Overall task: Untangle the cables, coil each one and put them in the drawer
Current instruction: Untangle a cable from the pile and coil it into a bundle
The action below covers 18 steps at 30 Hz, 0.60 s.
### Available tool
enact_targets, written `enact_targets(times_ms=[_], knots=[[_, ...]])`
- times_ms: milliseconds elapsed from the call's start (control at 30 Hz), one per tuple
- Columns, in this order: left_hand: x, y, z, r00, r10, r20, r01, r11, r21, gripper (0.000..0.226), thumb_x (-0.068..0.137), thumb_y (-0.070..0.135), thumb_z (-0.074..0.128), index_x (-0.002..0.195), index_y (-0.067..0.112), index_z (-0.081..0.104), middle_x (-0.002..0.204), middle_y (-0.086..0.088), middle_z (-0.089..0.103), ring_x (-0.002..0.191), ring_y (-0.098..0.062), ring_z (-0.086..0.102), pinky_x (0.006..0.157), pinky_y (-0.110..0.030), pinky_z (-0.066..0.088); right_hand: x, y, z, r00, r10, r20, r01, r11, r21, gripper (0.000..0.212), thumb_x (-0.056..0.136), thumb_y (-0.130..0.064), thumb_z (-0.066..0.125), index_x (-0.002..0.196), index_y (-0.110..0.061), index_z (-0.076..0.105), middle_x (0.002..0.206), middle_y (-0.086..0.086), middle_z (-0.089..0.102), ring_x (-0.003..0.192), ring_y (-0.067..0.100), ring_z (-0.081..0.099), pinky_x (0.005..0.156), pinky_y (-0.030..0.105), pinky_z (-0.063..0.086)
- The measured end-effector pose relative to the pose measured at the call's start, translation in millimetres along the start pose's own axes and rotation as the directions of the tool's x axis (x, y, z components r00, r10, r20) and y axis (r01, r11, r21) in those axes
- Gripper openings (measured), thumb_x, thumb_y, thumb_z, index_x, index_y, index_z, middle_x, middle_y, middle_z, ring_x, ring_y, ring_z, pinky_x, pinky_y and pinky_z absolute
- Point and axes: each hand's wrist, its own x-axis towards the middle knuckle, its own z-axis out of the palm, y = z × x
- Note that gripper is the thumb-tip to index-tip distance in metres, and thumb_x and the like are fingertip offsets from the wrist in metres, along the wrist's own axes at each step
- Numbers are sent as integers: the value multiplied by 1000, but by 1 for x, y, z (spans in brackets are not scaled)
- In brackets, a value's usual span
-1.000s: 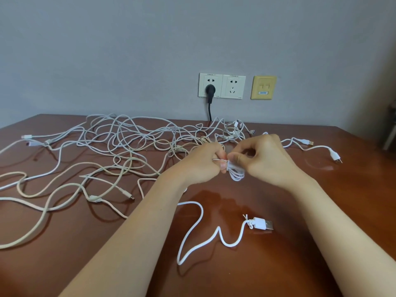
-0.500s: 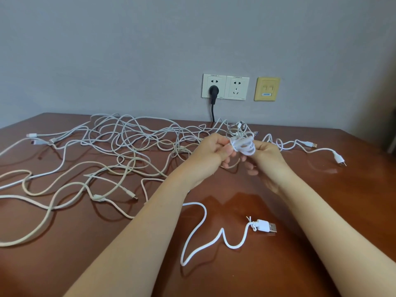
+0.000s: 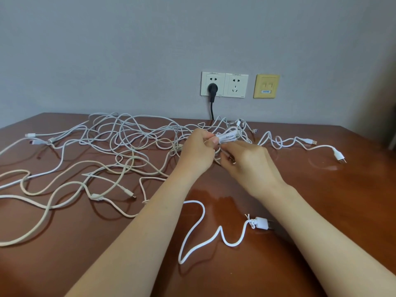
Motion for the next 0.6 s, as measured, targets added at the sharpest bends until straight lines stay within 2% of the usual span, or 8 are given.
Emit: enact_targets(times_ms=[133,200,267,333,400,467,500,600], knots=[[1,-2,0,999,-8,36,7,1000,24,10,96,18,49,86,21,49,109,-15,64,103,-37,59,88,-49,47,-2,1,2,994,-98,-55,99,995,5,29,81,-18,44,79,-4,69,63,8,61,53,29,58,42,27,44],[0,-4,-1,998,3,66,-1,1000,-24,18,96,14,50,80,22,49,102,-16,63,92,-33,62,80,-44,51,-3,3,2,997,-6,-80,16,991,134,23,81,-15,51,85,-7,71,70,5,67,60,22,61,55,30,47],[-1,-3,-2,994,10,106,0,996,-90,20,95,9,51,79,20,49,98,-15,61,85,-25,61,75,-33,54,-3,4,1,989,121,-83,-97,964,246,16,80,-12,58,88,-11,72,73,1,69,63,15,61,62,22,45],[1,-5,-2,992,18,127,-8,997,-77,18,94,9,53,80,20,51,99,-15,64,89,-25,64,83,-37,55,-1,3,1,975,215,-47,-192,937,293,11,83,-13,63,90,-14,71,71,-1,68,65,12,58,64,18,43],[1,-6,-1,991,23,132,-18,999,-42,11,93,12,55,84,19,53,95,-9,66,91,-24,65,90,-42,52,0,2,0,955,296,-8,-275,898,342,8,85,-13,64,90,-14,69,69,-2,67,70,11,57,66,14,40],[0,-5,-1,990,33,135,-28,999,-41,2,92,16,57,93,16,54,91,-1,64,84,-15,63,91,-39,51,1,2,-1,933,359,3,-333,862,382,6,87,-15,63,90,-12,67,66,-4,65,69,6,57,65,10,39],[0,-5,-1,990,35,137,-26,998,-62,6,92,17,57,98,15,54,88,2,63,80,-10,61,90,-36,52,1,2,-2,923,386,1,-353,844,405,4,87,-16,63,90,-13,64,65,-9,63,65,2,57,62,8,38],[-3,-3,2,983,28,183,-4,991,-134,18,93,17,55,111,20,56,82,6,60,73,-5,58,74,-25,53,3,1,-6,889,458,4,-391,753,530,12,87,-13,63,88,-18,52,60,-14,59,51,-8,56,57,5,37]])
